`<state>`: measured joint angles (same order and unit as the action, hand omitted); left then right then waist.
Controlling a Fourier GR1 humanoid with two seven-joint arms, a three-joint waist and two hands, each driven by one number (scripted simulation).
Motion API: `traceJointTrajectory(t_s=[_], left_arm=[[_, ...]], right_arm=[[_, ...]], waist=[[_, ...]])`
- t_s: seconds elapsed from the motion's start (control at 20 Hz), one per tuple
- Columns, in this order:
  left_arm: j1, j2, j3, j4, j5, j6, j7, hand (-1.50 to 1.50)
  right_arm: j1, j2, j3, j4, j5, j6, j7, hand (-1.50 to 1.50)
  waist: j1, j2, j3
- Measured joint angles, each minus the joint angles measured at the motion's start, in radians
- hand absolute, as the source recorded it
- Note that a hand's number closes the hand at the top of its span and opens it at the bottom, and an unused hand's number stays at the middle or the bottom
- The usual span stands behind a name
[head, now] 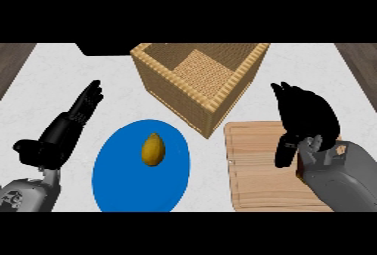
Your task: Pick the sweet potato from the cutting board and place it in the basket
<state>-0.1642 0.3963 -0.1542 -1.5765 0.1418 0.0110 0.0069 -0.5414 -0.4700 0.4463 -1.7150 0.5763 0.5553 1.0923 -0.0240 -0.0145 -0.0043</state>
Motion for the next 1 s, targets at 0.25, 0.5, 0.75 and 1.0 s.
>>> traceJointTrajectory(t_s=[0.25, 0.5, 0.75, 1.0], left_arm=[[-0.002, 0.003, 0.016, 0.015, 0.0, -0.011, -0.013, 0.0], [-0.008, -0.006, 0.031, 0.061, -0.006, -0.032, -0.056, 0.0], [0.001, -0.013, 0.028, 0.027, -0.018, -0.042, -0.035, 0.0], [0.003, -0.037, 0.033, 0.039, -0.041, -0.057, -0.047, 0.0]], right_arm=[[0.027, -0.012, -0.03, -0.087, -0.021, 0.057, 0.022, -1.5], [0.124, -0.023, -0.065, -0.164, 0.021, 0.071, 0.018, -1.5], [0.229, -0.028, -0.095, -0.189, 0.104, 0.065, -0.024, -1.5], [0.321, -0.017, -0.107, -0.156, 0.226, 0.025, -0.095, -1.5]], waist=[[-0.001, 0.003, 0.001], [0.003, 0.008, 0.002], [0.014, 0.011, 0.004], [0.02, 0.013, 0.004]])
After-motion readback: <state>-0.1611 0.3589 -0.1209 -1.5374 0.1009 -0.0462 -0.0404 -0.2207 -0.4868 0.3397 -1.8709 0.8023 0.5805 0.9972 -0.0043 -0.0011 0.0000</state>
